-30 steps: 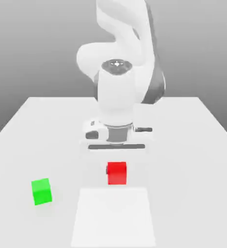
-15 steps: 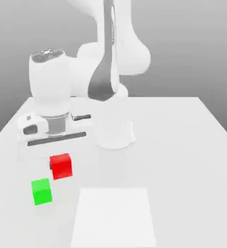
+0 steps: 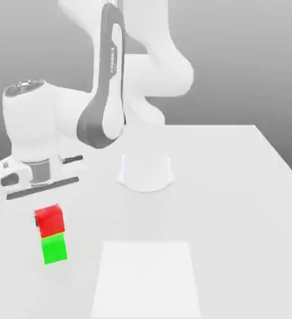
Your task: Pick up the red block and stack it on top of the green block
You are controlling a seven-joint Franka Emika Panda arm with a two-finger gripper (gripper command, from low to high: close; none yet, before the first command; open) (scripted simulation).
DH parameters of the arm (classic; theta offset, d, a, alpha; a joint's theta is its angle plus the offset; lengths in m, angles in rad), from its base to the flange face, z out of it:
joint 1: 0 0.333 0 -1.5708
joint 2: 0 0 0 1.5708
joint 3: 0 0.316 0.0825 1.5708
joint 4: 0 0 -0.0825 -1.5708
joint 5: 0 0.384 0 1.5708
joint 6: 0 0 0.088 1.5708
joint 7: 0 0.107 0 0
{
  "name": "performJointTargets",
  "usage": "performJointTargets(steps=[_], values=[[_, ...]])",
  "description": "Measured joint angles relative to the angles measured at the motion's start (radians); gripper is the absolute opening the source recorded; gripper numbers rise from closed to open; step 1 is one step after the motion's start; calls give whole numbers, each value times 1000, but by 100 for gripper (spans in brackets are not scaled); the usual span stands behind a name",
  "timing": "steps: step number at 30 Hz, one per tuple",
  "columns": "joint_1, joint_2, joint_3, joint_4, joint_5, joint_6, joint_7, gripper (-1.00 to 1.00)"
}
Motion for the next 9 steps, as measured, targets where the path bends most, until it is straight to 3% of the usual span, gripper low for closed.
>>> performJointTargets(steps=[1, 2, 9], values=[[-9, 22, 13, 0, 25, 19, -18, -100], [-14, 35, 21, 0, 40, 30, -28, 100], [-14, 33, 21, 0, 38, 30, -27, 100]])
